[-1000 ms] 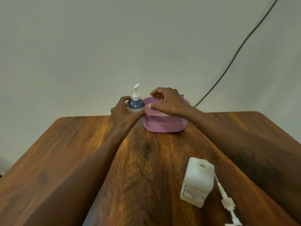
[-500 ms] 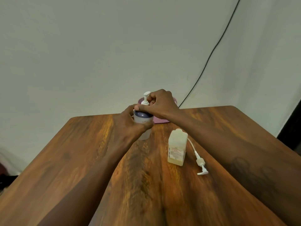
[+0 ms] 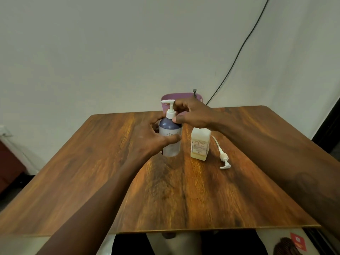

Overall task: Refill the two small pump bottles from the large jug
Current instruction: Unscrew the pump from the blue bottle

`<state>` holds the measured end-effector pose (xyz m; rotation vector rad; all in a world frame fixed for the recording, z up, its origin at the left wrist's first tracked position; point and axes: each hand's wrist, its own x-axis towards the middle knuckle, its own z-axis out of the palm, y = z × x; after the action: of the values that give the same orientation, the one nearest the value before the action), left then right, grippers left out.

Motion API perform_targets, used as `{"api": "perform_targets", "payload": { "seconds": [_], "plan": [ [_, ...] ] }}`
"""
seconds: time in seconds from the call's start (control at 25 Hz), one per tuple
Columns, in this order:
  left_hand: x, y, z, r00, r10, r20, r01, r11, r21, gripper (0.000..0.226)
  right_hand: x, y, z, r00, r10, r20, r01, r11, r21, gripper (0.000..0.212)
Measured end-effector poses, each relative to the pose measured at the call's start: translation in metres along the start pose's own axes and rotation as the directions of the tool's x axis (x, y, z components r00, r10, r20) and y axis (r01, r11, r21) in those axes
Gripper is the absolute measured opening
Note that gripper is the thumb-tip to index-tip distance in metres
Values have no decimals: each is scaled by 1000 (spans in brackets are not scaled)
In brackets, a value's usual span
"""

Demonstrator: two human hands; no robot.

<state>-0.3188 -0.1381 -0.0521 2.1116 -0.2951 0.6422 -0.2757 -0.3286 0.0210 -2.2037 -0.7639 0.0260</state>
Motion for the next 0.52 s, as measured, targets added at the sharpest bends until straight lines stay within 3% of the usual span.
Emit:
{"api": "perform_targets", "payload": {
  "seconds": [0.2,0.28,0.32,0.4,0.48,0.52],
  "plan": [
    [-22,9,6,999,1,53,-4,998,61,72,-7,-2,23,967,-71,-245,-3,957,-290,42],
    [-26,6,5,995,-4,102,-3,998,67,75,-6,2,22,991,-28,-129,5,984,-177,24],
    [-27,4,4,992,-15,123,8,998,58,77,-6,4,20,1000,5,-27,-7,998,-56,26],
    [-30,-2,3,991,-44,128,37,998,53,78,-8,6,19,991,39,129,-56,990,132,64],
    [-33,-7,4,993,-59,107,52,997,65,78,-8,7,23,993,37,111,-40,999,25,76],
    [-35,-8,4,993,-57,100,51,997,65,77,-8,6,26,998,23,53,-17,994,-109,66]
  ]
}}
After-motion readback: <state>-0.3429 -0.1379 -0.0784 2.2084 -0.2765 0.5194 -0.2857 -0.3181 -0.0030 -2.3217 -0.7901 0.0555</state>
